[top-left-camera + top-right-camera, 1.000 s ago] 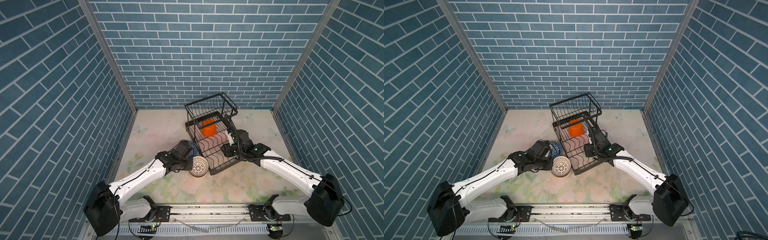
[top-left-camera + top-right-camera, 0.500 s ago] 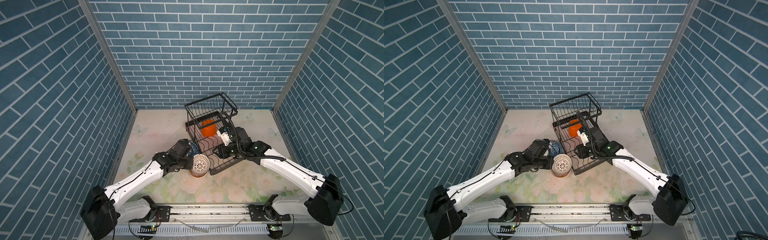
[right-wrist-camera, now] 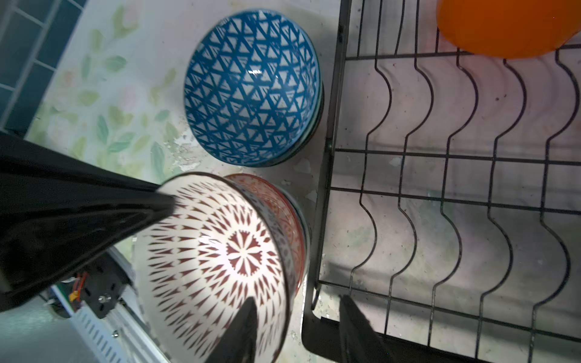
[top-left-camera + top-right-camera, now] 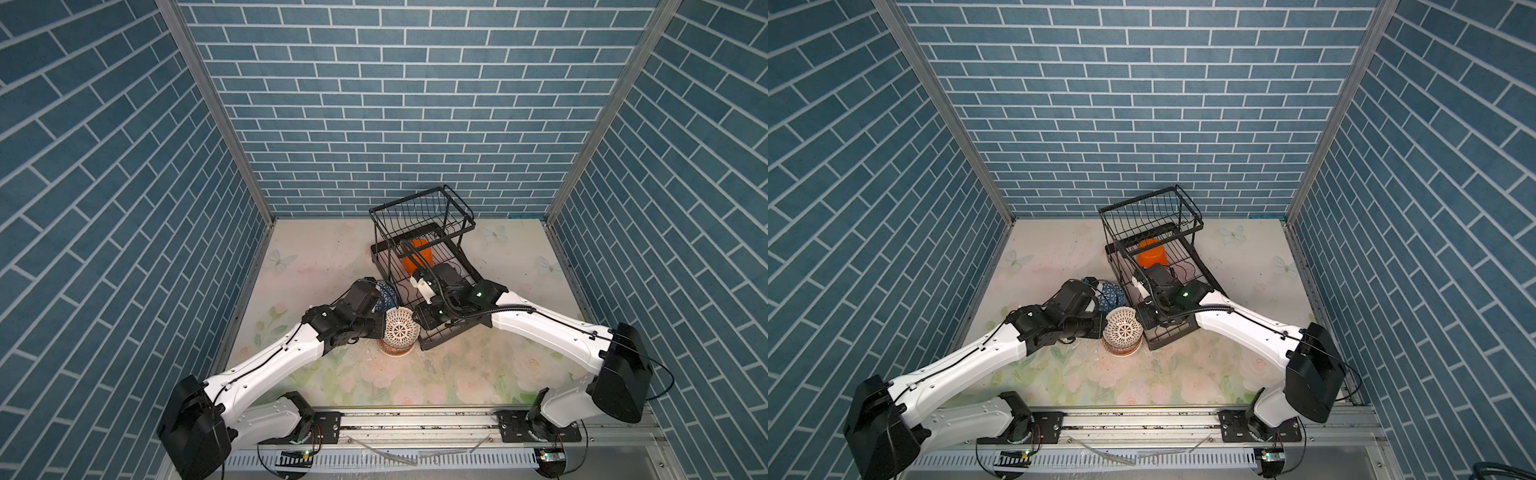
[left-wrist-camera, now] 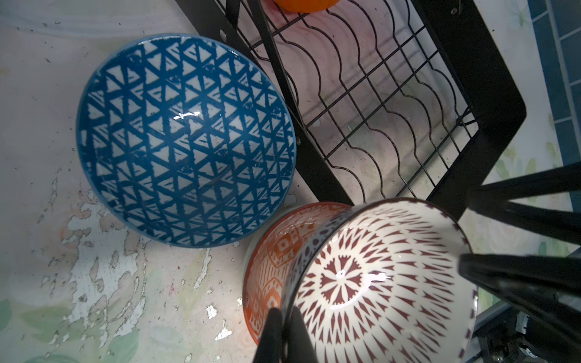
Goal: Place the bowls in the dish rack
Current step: 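Grasp the rim of the white red-patterned bowl with the right gripper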
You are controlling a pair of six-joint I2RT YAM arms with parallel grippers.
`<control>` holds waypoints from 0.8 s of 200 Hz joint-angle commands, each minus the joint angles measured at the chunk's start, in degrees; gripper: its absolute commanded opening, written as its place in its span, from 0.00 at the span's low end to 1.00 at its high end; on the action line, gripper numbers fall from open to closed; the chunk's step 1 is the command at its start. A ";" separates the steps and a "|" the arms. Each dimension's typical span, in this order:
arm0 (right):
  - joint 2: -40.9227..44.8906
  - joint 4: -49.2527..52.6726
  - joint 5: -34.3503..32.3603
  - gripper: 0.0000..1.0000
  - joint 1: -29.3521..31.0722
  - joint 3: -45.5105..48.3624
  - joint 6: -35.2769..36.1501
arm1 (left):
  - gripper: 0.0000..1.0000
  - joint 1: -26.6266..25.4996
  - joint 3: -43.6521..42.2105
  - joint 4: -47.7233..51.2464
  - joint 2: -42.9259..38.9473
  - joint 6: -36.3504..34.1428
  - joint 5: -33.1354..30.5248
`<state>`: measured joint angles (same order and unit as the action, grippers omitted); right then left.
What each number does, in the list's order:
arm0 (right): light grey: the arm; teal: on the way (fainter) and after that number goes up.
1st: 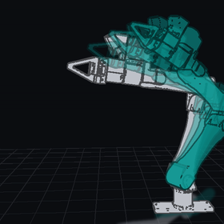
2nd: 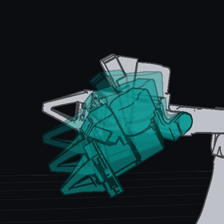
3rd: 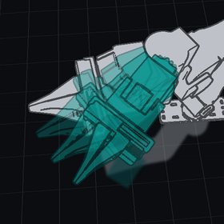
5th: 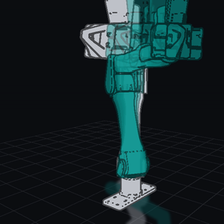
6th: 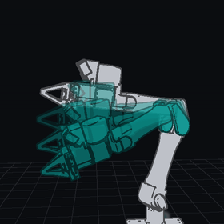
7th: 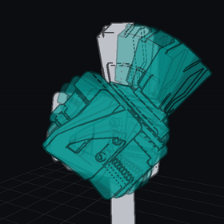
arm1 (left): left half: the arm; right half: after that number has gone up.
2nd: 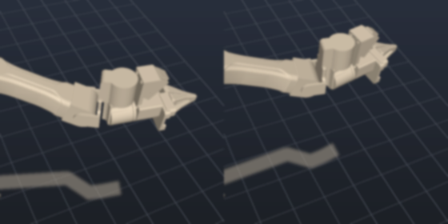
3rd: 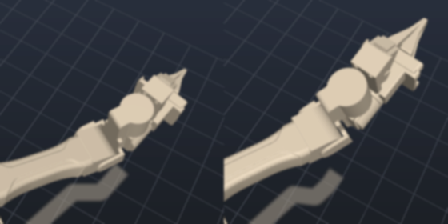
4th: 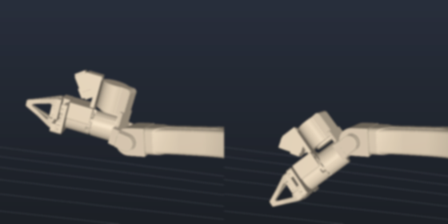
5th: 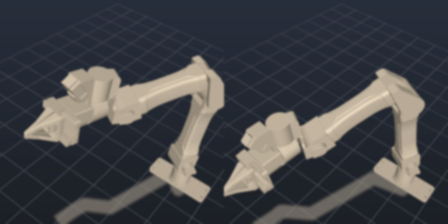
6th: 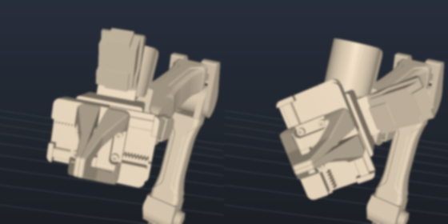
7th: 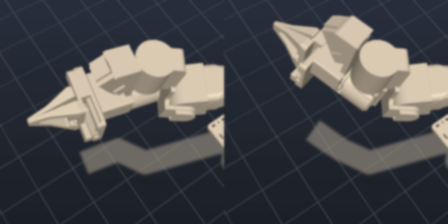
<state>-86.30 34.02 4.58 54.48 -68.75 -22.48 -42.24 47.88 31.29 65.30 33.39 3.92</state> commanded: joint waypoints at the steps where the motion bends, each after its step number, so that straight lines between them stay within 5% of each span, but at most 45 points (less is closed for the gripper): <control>1: -1.46 1.93 -3.73 0.42 1.16 -3.66 -0.11 | 0.00 -0.30 -0.33 -2.81 -1.40 -0.29 -0.10; 160: -6.10 0.27 -8.69 0.00 4.38 -6.31 -0.11 | 0.00 -0.30 -2.25 -4.70 -2.63 -0.05 -0.85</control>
<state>-91.70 34.24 -2.17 58.33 -71.85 -22.65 -42.28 46.00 29.21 64.27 33.41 3.60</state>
